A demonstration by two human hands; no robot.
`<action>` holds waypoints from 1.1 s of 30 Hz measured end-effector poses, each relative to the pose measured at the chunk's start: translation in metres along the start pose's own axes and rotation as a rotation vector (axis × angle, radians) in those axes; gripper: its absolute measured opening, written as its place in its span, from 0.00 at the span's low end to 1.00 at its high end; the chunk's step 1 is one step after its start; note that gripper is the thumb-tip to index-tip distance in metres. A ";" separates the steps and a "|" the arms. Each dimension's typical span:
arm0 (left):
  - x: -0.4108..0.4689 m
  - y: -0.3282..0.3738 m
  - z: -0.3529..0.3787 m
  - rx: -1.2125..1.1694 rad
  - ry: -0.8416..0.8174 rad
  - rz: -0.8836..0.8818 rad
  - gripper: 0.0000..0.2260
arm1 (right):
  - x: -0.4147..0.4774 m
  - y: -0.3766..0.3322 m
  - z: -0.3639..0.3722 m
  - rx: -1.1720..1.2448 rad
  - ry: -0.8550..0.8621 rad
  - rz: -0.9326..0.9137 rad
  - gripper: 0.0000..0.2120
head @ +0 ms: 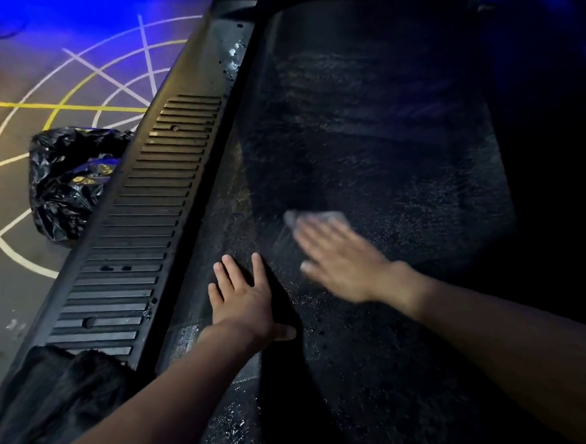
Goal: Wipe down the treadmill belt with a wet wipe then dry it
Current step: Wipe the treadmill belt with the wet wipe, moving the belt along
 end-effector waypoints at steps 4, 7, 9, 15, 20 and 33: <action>0.001 0.008 -0.002 0.012 0.046 0.112 0.61 | -0.022 -0.024 0.016 -0.022 0.003 -0.155 0.33; 0.003 0.010 -0.001 0.029 0.070 0.192 0.60 | -0.018 -0.012 0.013 -0.038 -0.006 -0.130 0.32; 0.005 0.012 0.000 0.040 0.049 0.191 0.61 | -0.015 -0.001 0.004 0.004 0.006 0.091 0.33; 0.006 0.020 -0.005 -0.010 -0.044 0.154 0.64 | -0.035 -0.006 0.021 -0.064 0.007 -0.167 0.34; 0.002 0.030 -0.001 0.039 -0.032 0.111 0.65 | -0.051 -0.003 0.022 0.011 0.011 -0.030 0.32; 0.001 0.057 -0.006 0.094 -0.090 0.281 0.61 | -0.076 0.046 0.020 -0.018 0.027 0.050 0.31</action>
Point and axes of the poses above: each hand's wrist, its own x-axis towards the middle knuckle, its own z-axis out of the palm, y = z × x, the point moved 3 cm from there along x, towards the middle knuckle
